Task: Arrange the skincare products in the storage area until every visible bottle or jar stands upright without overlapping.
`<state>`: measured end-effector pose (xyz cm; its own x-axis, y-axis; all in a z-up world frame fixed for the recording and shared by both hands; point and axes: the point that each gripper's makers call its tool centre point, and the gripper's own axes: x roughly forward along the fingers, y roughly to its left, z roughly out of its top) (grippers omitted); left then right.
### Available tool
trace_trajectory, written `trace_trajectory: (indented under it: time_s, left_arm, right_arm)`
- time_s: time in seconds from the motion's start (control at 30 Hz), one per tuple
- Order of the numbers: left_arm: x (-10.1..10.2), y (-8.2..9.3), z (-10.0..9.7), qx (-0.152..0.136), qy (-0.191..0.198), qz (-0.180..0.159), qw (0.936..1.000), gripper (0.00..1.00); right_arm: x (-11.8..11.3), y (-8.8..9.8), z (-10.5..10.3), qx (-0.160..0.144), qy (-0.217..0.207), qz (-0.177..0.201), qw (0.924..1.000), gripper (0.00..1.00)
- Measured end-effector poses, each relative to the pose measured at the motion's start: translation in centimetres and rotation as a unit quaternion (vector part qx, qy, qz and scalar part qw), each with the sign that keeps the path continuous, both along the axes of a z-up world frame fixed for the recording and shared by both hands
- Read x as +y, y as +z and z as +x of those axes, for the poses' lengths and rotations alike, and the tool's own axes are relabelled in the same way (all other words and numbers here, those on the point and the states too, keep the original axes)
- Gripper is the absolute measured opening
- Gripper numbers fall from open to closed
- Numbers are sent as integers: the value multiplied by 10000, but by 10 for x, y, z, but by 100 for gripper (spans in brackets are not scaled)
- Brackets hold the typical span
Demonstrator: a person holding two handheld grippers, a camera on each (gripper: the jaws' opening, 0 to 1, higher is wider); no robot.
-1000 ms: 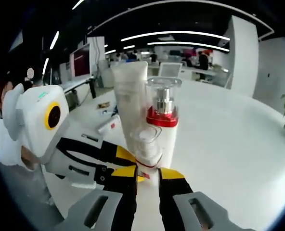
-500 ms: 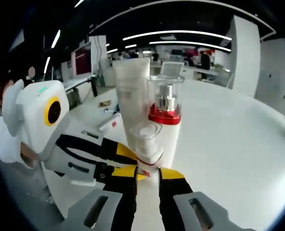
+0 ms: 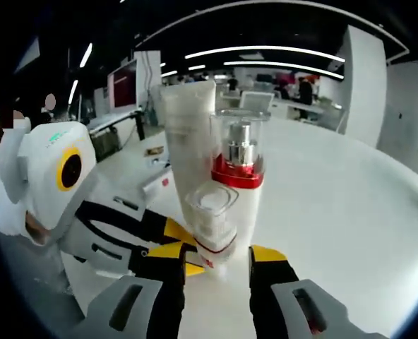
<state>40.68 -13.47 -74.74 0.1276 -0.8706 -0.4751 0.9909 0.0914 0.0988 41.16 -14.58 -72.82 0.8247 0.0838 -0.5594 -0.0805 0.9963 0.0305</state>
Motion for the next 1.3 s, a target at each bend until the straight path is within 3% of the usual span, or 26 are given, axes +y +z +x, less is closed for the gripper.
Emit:
trace_trajectory:
  time_s: [0.4,0.57,1.03,1.13,1.3]
  left_arm:
    - [0,-2,-1,12,14,20,10000,9]
    - [1,-1,1,8,55,25,10000,9]
    - [0,-2,-2,22,27,35,10000,8]
    - [1,-4,-2,30,24,72,10000,8]
    - [2,-4,0,31,54,75,10000,8]
  right_arm:
    - [2,-6,4,49,50,171,9998,26]
    - [0,-6,8,21,29,152,9999,29]
    - [4,-8,7,78,43,226,9997,21]
    - [2,-12,7,239,16,88,9997,23]
    - [0,-12,10,177,29,91,9998,26]
